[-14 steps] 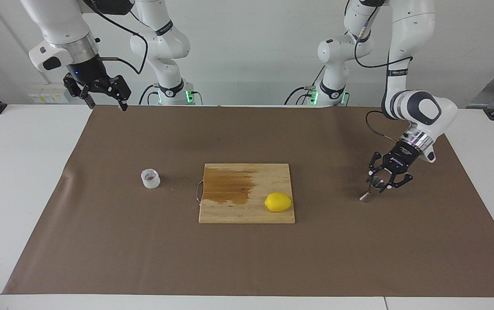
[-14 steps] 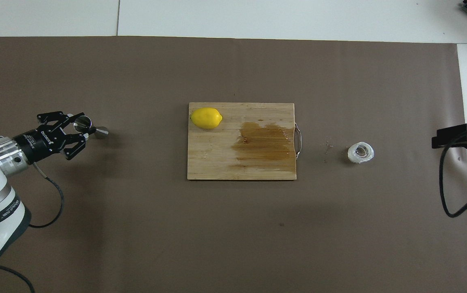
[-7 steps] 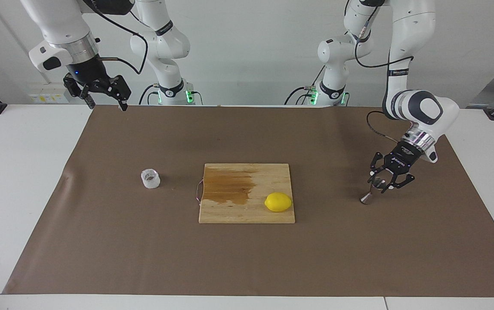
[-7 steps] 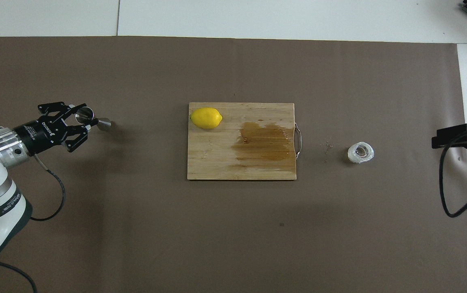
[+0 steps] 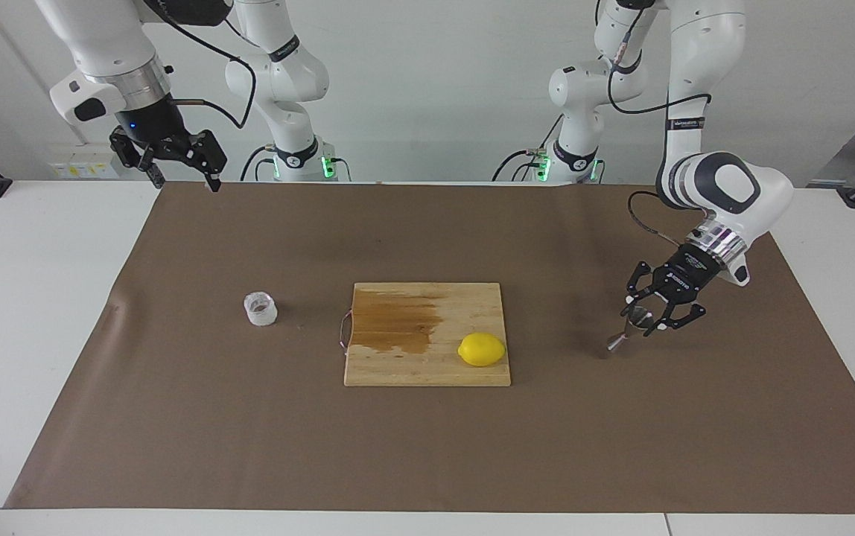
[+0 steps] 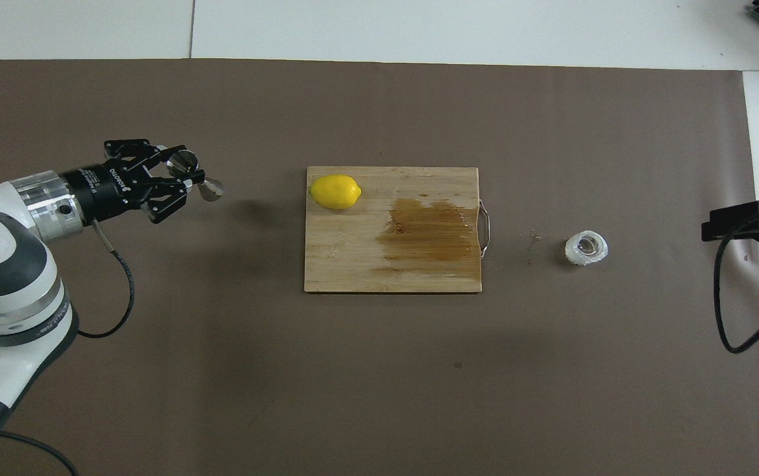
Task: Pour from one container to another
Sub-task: 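Lift the silver cup with the left gripper and carry it over the board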
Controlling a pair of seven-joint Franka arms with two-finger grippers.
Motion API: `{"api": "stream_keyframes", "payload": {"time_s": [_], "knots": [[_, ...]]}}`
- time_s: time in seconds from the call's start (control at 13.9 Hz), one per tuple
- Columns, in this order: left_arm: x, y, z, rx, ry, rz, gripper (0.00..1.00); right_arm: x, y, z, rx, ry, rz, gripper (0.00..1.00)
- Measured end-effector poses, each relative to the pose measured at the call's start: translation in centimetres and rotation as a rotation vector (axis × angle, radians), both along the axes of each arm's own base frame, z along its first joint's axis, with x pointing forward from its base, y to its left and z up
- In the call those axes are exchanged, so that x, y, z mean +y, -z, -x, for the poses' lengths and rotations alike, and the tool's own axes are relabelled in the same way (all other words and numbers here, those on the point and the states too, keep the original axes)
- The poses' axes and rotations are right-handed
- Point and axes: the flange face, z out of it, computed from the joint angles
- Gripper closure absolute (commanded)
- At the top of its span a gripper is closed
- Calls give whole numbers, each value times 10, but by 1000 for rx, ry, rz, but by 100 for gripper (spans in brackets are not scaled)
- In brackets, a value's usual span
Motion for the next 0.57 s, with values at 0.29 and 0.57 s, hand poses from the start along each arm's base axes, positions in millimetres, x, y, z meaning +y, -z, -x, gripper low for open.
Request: {"api": "stream_keyframes", "payload": {"time_s": [0.29, 0.57], "knots": [[-103, -19, 14, -18, -1, -36, 100, 0, 0, 0, 0, 0, 0, 0], [-196, -12, 50, -63, -42, -93, 100, 0, 0, 0, 0, 0, 0, 0]]}}
